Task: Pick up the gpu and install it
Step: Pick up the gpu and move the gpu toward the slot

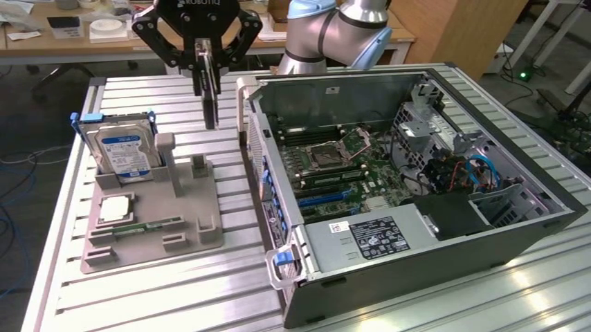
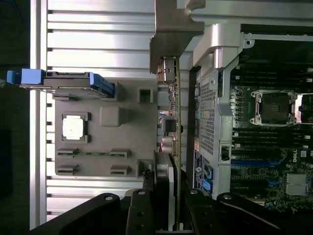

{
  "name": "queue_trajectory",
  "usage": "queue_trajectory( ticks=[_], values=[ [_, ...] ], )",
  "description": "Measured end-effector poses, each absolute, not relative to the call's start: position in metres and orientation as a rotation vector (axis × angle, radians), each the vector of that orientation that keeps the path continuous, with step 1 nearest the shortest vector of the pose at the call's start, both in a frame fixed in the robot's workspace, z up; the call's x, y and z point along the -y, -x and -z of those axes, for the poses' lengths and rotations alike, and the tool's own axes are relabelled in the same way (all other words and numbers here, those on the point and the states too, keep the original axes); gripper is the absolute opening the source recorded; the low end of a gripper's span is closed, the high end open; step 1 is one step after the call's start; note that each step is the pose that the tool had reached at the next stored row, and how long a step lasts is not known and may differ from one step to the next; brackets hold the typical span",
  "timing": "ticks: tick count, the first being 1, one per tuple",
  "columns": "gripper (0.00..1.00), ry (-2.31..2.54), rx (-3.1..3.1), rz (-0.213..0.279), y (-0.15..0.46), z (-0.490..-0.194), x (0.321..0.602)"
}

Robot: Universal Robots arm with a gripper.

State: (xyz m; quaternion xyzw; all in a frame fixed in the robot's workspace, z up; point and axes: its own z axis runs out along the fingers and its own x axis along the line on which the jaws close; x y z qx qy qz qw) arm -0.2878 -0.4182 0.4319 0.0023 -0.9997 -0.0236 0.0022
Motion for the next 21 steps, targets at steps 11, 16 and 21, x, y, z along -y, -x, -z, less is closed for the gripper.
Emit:
queue_trajectory(
  ticks=[11, 16, 21],
  values=[
    [0.28, -0.007, 3.136, 0.074, 0.278, -0.432, 0.418],
    [0.28, -0.007, 3.136, 0.074, 0.274, -0.432, 0.418],
    [0.28, -0.007, 3.136, 0.074, 0.268, -0.432, 0.418]
  ],
)
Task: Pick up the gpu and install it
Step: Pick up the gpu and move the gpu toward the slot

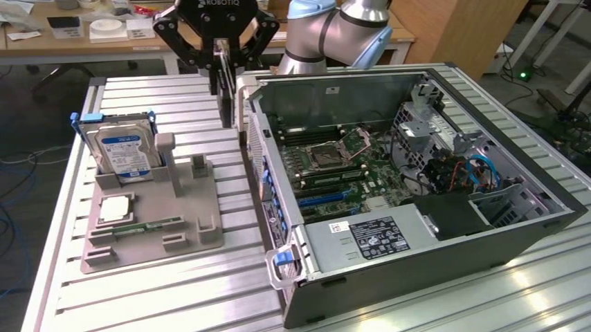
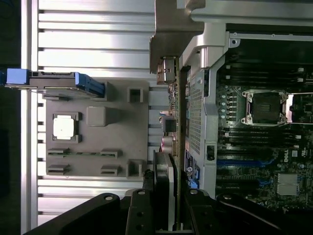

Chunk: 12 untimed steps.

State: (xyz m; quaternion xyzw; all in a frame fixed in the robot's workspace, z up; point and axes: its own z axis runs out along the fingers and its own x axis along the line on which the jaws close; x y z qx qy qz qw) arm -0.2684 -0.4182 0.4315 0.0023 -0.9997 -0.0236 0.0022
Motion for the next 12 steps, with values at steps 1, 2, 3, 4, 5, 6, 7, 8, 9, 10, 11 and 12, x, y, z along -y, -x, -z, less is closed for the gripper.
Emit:
queue_trajectory(
  ticks=[1, 2, 3, 4, 5, 6, 7, 8, 9, 10, 11, 12],
  values=[
    [0.28, -0.007, 3.136, 0.074, 0.267, -0.431, 0.418],
    [0.28, -0.007, 3.136, 0.074, 0.267, -0.431, 0.418],
    [0.28, -0.007, 3.136, 0.074, 0.266, -0.431, 0.418],
    [0.28, -0.007, 3.136, 0.074, 0.265, -0.431, 0.418],
    [0.28, -0.007, 3.136, 0.074, 0.263, -0.431, 0.418],
    [0.28, -0.007, 3.136, 0.074, 0.261, -0.431, 0.418],
    [0.28, -0.007, 3.136, 0.074, 0.260, -0.431, 0.418],
    [0.28, -0.007, 3.136, 0.074, 0.259, -0.431, 0.418],
    [0.28, -0.007, 3.136, 0.074, 0.258, -0.431, 0.418],
    [0.28, -0.007, 3.136, 0.074, 0.257, -0.431, 0.418],
    [0.28, -0.007, 3.136, 0.074, 0.256, -0.431, 0.418],
    [0.28, -0.007, 3.136, 0.074, 0.255, -0.431, 0.418]
  ],
)
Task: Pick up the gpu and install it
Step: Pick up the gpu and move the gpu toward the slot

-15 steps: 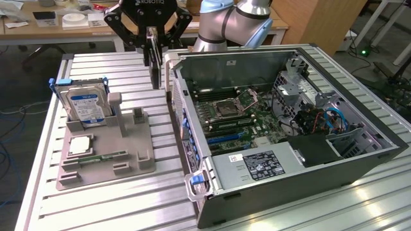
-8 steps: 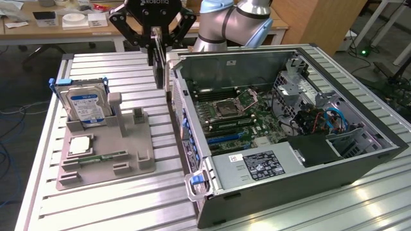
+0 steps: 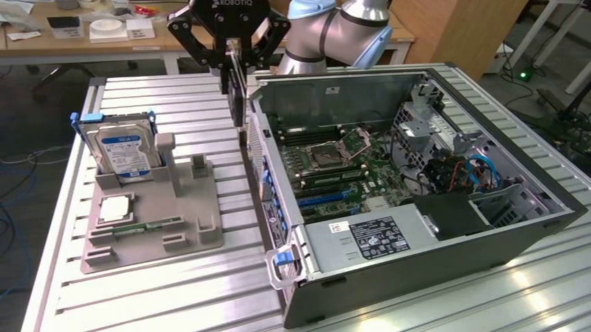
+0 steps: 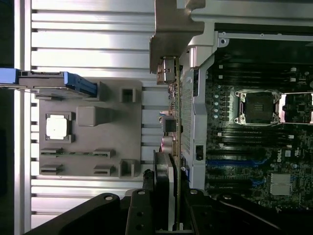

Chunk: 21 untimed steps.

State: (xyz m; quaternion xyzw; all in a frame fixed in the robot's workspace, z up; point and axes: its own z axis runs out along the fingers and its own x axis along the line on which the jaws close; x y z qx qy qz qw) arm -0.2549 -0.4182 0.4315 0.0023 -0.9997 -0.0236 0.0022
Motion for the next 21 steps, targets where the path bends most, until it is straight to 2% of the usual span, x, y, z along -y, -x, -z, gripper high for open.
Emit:
queue_trajectory(
  ticks=[21],
  values=[
    [0.28, -0.007, 3.136, 0.074, 0.237, -0.431, 0.418]
  ],
)
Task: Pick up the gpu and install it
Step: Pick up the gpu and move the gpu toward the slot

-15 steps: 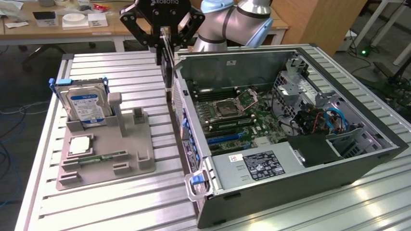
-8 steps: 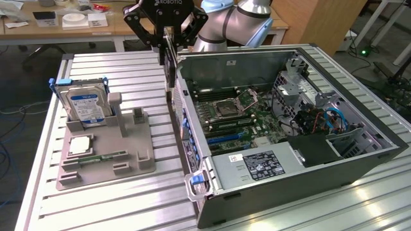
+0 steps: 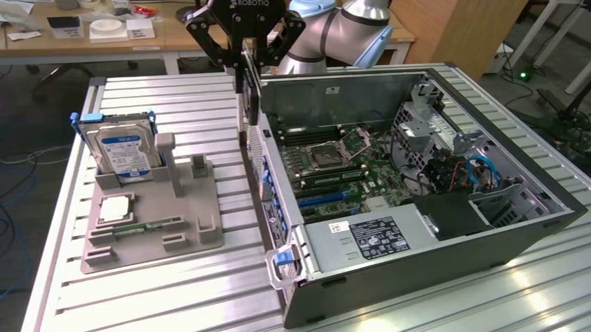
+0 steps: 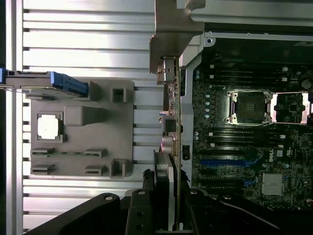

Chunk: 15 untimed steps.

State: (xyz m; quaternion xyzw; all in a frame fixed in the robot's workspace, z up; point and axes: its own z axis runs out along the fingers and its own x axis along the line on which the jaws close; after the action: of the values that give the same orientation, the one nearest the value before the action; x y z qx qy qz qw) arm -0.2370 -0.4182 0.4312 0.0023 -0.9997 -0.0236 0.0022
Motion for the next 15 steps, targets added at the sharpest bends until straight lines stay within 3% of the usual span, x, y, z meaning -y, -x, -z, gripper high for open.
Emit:
queue_trajectory(
  ticks=[15],
  values=[
    [0.28, -0.007, 3.136, 0.074, 0.221, -0.431, 0.418]
  ],
)
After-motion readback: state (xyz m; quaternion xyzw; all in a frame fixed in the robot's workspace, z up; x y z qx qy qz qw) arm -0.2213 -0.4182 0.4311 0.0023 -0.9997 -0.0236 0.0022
